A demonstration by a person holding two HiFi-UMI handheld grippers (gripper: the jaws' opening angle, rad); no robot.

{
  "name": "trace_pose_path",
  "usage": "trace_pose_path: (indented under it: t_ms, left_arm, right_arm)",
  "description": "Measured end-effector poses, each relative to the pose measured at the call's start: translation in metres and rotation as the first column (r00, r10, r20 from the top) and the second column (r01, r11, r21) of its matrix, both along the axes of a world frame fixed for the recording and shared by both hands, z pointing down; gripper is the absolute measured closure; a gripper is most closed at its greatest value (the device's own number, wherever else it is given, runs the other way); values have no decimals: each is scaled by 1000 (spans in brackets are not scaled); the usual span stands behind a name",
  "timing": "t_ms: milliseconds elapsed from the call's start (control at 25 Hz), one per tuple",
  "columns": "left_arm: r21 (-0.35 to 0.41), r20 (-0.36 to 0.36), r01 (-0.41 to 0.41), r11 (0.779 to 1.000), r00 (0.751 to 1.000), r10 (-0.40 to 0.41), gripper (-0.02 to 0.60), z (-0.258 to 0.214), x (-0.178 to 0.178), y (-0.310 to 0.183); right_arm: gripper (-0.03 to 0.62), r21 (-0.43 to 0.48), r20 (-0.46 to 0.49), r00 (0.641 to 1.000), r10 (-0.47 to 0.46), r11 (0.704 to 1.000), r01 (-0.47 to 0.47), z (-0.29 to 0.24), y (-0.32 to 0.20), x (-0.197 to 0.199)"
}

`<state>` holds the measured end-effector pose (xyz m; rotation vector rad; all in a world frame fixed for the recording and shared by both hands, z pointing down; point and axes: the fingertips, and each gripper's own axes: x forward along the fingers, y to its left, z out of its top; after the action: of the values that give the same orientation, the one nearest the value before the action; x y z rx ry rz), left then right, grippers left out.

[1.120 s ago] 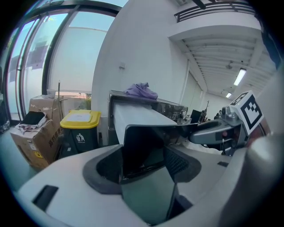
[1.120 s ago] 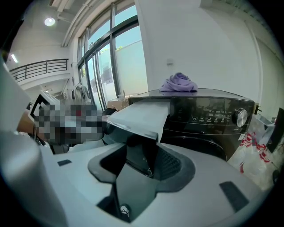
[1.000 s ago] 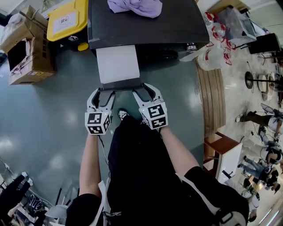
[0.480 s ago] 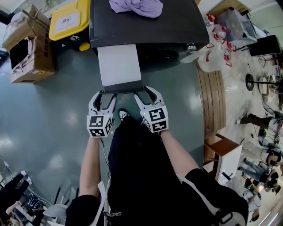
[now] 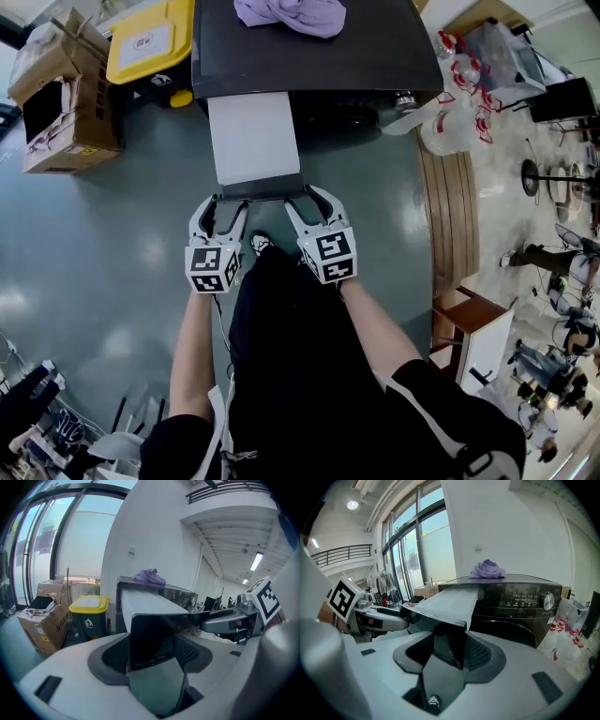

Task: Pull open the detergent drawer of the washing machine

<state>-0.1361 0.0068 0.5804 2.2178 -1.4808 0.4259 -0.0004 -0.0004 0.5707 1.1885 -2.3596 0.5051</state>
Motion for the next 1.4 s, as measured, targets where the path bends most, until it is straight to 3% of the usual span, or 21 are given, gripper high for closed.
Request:
trace_pose_path:
  t_ms: [1400]
  left_arm:
    - [-19, 25, 42, 999, 999, -41, 308, 0, 3, 26]
  right_arm:
    - [393, -9, 24, 1000, 0, 1000, 0, 2, 25, 5]
